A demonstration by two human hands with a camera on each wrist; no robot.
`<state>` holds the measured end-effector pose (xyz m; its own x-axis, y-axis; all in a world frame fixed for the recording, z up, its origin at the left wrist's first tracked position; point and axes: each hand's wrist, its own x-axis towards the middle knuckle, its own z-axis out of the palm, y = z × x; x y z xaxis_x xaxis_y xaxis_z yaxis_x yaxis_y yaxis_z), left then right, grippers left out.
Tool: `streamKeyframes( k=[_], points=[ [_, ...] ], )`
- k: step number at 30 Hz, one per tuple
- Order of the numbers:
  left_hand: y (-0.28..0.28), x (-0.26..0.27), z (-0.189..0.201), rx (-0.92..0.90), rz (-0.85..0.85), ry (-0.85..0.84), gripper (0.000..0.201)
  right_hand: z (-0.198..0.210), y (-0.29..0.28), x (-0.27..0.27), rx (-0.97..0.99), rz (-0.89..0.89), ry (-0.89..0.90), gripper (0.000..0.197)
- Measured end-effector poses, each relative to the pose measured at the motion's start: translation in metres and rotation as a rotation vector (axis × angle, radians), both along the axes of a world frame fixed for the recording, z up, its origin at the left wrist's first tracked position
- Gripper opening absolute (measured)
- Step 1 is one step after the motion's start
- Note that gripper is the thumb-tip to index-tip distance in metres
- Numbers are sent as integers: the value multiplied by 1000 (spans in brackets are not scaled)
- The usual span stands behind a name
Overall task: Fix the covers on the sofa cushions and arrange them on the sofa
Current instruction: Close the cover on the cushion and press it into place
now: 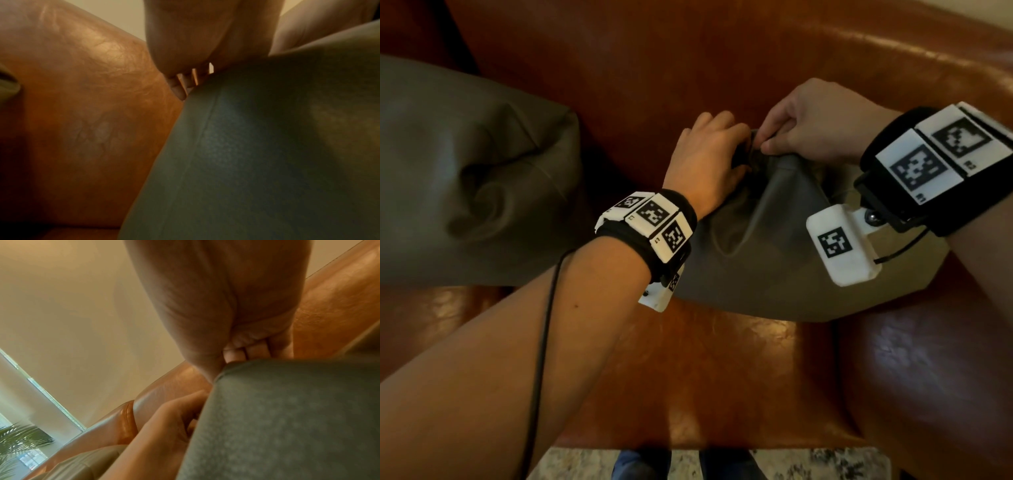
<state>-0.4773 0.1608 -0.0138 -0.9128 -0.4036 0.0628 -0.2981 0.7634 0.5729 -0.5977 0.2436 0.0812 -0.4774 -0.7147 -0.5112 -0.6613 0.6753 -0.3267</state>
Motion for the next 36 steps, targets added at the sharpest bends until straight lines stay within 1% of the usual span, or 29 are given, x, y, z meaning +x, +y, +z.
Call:
streamKeyframes(
  k=[3,7,10,12,14,18,20,22,25,27,30,32,33,36],
  points=[
    [1,2,-1,68,45,18,14,1,-1,0,8,-12,1,10],
    [10,4,3,167,151,-13,24,0,-6,1,41,-77,6,9],
    [11,-1,6,184,167,-62,17,2,-11,3,63,-154,14,9],
    [10,-5,7,237,171,-70,12,4,-15,4,76,-165,17,10],
    [8,-6,7,308,176,-73,12,6,-17,5,84,-162,16,11],
    [2,0,9,456,176,-54,18,7,-17,9,75,-111,6,14],
    [-2,4,13,495,176,-62,22,9,-16,11,56,-75,1,14],
    [-8,6,16,547,190,-48,20,11,-15,12,25,-57,-2,14],
    [-15,8,26,710,251,12,22,14,-14,15,-29,-45,-4,13],
    [-17,8,38,834,281,38,16,16,-15,17,-38,-23,4,11],
    [-17,8,51,993,315,30,13,23,-15,20,-33,31,57,13],
    [-18,8,55,1065,354,-12,14,29,-14,25,-33,97,151,15],
    [-20,9,57,1085,380,-37,14,32,-13,30,-20,127,193,17],
    [-23,6,61,1119,435,-95,23,38,-16,41,49,145,267,41]
  ],
)
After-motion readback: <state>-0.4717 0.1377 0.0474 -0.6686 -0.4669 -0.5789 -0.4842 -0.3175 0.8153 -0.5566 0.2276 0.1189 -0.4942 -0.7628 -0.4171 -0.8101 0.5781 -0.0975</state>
